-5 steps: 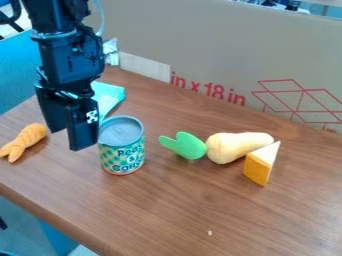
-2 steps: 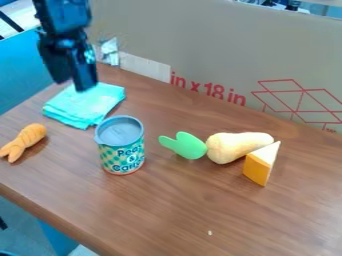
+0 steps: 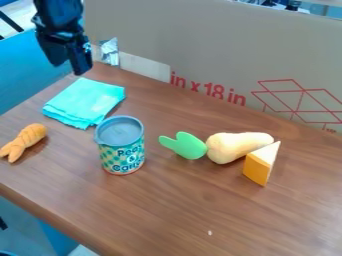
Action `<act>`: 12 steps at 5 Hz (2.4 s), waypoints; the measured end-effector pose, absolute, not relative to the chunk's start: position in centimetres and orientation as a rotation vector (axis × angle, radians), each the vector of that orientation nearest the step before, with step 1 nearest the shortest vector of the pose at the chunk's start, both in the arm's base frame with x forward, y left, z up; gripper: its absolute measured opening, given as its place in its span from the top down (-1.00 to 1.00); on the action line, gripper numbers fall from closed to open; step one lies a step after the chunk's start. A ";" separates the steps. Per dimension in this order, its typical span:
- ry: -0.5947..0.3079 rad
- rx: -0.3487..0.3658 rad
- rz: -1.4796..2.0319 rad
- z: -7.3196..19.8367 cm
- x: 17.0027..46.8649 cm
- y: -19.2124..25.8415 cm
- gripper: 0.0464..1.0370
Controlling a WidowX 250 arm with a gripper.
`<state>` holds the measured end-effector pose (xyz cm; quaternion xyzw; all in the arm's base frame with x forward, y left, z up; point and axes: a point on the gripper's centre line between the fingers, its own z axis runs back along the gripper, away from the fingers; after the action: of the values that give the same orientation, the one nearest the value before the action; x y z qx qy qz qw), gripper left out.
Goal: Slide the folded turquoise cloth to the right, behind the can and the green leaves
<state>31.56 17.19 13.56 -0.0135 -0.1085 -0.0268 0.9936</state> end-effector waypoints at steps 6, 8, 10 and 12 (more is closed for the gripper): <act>-0.117 0.079 0.146 7.7 36.2 21.2 -0.94; -0.081 0.145 0.183 5.0 36.0 20.8 -0.94; -0.065 0.131 0.294 3.5 36.0 19.5 -0.94; 0.030 0.192 0.362 3.8 36.6 15.0 -0.94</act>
<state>36.56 14.97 3.78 0.0954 0.0150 0.1797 0.9790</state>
